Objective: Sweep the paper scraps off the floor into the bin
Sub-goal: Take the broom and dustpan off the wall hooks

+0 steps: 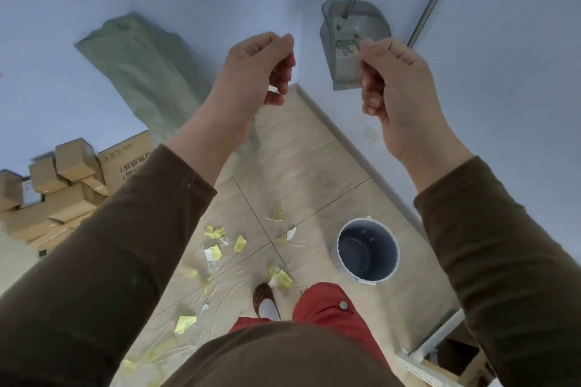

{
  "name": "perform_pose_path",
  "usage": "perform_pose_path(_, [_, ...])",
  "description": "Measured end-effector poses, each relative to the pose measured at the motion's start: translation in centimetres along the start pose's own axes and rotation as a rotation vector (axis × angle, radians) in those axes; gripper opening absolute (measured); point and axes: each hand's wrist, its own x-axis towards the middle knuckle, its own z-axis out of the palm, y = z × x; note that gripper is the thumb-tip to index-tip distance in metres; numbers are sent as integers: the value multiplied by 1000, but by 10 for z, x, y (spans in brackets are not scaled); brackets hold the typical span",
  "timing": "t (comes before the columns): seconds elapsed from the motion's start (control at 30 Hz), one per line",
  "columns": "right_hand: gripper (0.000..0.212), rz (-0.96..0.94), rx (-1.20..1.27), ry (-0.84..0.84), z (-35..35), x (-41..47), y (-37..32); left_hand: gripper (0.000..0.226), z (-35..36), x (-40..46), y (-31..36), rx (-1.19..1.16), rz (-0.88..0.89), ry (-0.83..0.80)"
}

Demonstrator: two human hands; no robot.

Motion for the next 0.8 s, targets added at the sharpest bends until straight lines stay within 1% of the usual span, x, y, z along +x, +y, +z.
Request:
perform_pose_path(0.3, [23,-33,-86,166,-12,57,-24,26,11,83,24,26,53,-150])
perform_pose_path(0.5, [17,-138,-131,217,-30,111,-53,20,38,142,54,59,138,-230])
perform_pose_path(0.7, [13,-253,-193,324,-78,187,-104,15,86,235,103,98,232,-255])
perform_pose_path(0.8, [10,-301,-202,371,-110,229,-133,18,117,287,126,117,277,-247])
